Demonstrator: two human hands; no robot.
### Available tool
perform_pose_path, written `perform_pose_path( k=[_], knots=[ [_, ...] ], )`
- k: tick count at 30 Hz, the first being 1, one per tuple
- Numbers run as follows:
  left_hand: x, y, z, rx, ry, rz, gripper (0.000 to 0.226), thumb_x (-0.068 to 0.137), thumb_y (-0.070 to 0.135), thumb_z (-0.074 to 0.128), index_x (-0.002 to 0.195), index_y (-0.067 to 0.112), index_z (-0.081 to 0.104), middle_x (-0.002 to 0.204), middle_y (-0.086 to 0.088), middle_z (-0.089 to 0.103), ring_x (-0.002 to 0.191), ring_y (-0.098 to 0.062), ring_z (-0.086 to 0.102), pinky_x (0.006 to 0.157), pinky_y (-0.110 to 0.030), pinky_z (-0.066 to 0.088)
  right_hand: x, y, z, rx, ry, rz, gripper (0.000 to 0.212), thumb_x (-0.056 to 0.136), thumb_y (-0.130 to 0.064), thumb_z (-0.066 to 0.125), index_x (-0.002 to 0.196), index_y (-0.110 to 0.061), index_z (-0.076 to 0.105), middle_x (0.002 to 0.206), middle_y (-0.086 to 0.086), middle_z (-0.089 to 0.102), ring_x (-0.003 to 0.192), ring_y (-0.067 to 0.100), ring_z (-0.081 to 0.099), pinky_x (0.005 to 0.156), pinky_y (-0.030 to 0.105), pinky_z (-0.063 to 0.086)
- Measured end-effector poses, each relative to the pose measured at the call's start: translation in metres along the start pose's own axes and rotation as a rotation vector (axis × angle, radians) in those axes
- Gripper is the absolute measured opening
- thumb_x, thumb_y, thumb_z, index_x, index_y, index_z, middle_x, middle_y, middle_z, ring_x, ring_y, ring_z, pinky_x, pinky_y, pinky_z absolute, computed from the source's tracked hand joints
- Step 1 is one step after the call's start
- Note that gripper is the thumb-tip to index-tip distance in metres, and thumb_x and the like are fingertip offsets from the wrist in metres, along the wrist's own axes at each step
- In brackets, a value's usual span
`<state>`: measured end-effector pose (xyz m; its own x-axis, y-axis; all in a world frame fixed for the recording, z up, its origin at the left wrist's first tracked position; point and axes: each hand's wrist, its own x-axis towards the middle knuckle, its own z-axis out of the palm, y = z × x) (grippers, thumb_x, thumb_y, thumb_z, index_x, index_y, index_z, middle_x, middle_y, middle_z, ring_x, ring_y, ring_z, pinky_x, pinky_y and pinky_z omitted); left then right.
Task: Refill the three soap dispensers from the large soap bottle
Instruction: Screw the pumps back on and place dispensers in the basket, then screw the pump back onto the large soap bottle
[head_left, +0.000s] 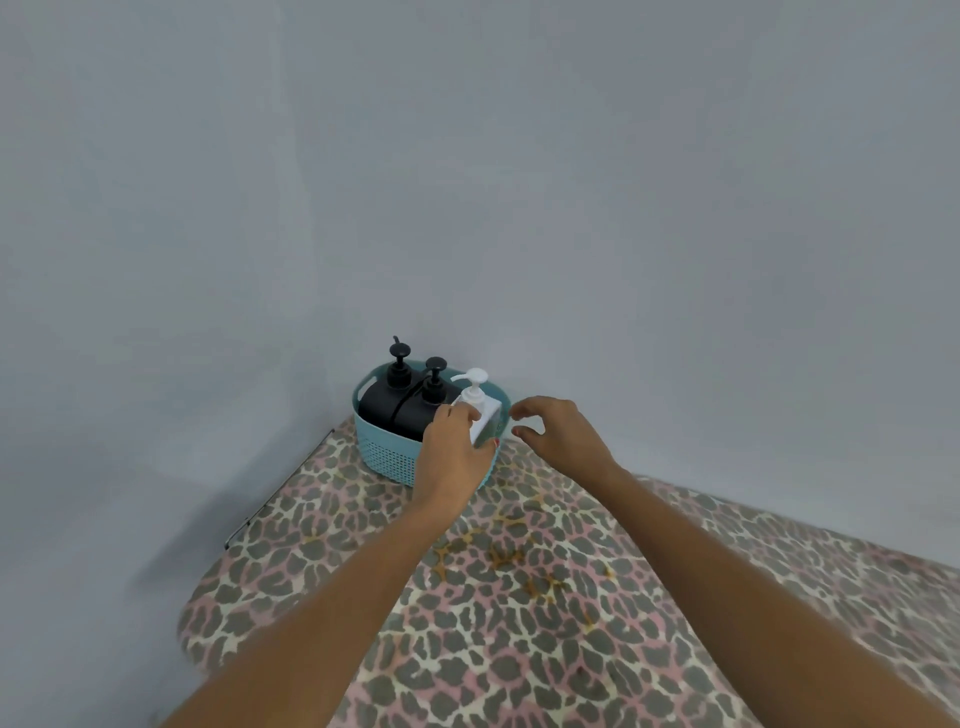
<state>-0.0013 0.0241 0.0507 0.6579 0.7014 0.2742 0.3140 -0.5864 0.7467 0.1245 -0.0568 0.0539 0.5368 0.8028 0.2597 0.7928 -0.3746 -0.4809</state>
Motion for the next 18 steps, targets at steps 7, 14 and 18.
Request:
perform_pose_path(
  k=[7,14,18],
  knots=[
    [-0.029,0.028,0.012,-0.086,-0.08,0.052,0.039,0.085,0.02,0.062,0.121,0.009,0.051,0.125,-0.006,0.055,0.117,-0.019,0.05,0.093,-0.027,0.039,-0.057,0.011,-0.033,0.005,0.091,0.071,0.025,0.087,-0.019,0.061,0.112,-0.013,0.063,0.115,0.001,0.065,0.11,0.016,0.056,0.095,0.033,0.046],
    [-0.065,0.073,0.044,-0.165,-0.169,0.135,0.038,0.083,0.016,0.064,0.119,0.011,0.052,0.121,-0.005,0.057,0.115,-0.018,0.052,0.093,-0.023,0.037,-0.128,0.038,-0.073,-0.024,0.197,0.171,0.025,0.087,-0.022,0.062,0.112,-0.014,0.063,0.114,-0.001,0.063,0.107,0.012,0.057,0.086,0.021,0.042],
    [-0.087,0.1,0.069,-0.198,-0.23,0.18,0.038,0.083,0.017,0.065,0.118,0.01,0.052,0.12,-0.006,0.057,0.112,-0.018,0.053,0.09,-0.022,0.038,-0.172,0.057,-0.094,-0.03,0.247,0.22,0.026,0.087,-0.019,0.062,0.111,-0.009,0.063,0.113,0.004,0.064,0.105,0.015,0.058,0.086,0.018,0.039]
  ],
)
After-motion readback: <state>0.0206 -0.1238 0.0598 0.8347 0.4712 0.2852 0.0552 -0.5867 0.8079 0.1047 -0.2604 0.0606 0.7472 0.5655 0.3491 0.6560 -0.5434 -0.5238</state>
